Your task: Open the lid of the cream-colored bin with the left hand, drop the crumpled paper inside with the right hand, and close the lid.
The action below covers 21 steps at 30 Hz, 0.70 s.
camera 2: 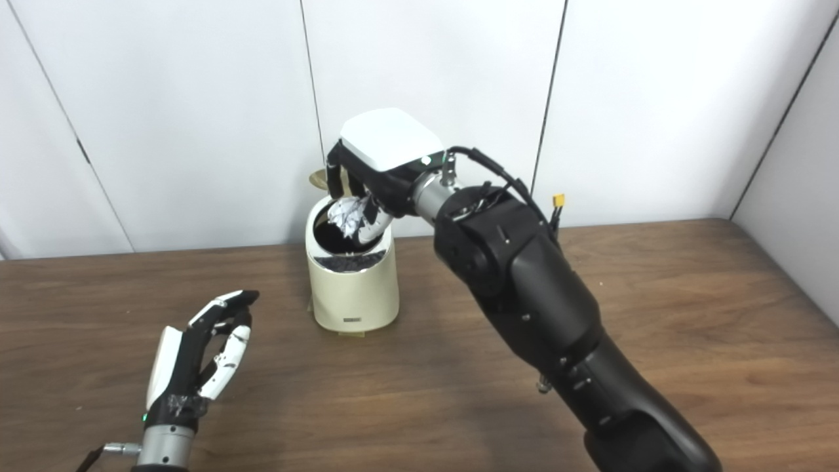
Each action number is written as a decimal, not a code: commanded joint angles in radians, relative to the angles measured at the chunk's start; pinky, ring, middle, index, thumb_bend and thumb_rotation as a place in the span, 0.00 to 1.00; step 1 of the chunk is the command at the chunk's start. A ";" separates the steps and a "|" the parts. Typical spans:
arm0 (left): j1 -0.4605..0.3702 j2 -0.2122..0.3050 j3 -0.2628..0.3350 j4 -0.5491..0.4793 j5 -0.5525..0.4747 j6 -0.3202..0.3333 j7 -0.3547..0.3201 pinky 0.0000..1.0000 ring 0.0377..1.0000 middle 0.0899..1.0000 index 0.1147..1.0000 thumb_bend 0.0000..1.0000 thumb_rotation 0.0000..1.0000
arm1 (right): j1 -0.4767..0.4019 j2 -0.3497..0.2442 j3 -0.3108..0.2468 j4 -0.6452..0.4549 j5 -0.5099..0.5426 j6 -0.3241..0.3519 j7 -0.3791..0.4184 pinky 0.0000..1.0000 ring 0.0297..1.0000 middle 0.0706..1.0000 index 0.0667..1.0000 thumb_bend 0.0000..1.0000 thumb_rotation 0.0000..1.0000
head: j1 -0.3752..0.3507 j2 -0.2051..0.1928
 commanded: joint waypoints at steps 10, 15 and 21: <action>-0.009 -0.020 -0.011 -0.016 0.019 0.009 0.023 0.69 0.76 0.77 0.76 0.34 0.80 | -0.030 0.042 -0.010 0.096 0.008 -0.027 -0.122 0.21 0.32 0.41 0.50 0.51 0.00 | 0.013 0.002; -0.007 -0.021 -0.015 -0.024 0.024 0.021 0.026 0.68 0.76 0.77 0.76 0.34 0.80 | -0.026 0.046 -0.005 0.136 0.025 -0.049 -0.167 0.21 0.32 0.41 0.49 0.51 0.00 | 0.014 0.002; -0.005 -0.026 -0.018 -0.031 0.020 0.027 0.024 0.68 0.76 0.77 0.76 0.34 0.79 | -0.014 0.042 0.011 0.168 0.024 -0.080 -0.243 0.23 0.34 0.43 0.48 0.51 0.00 | 0.016 0.002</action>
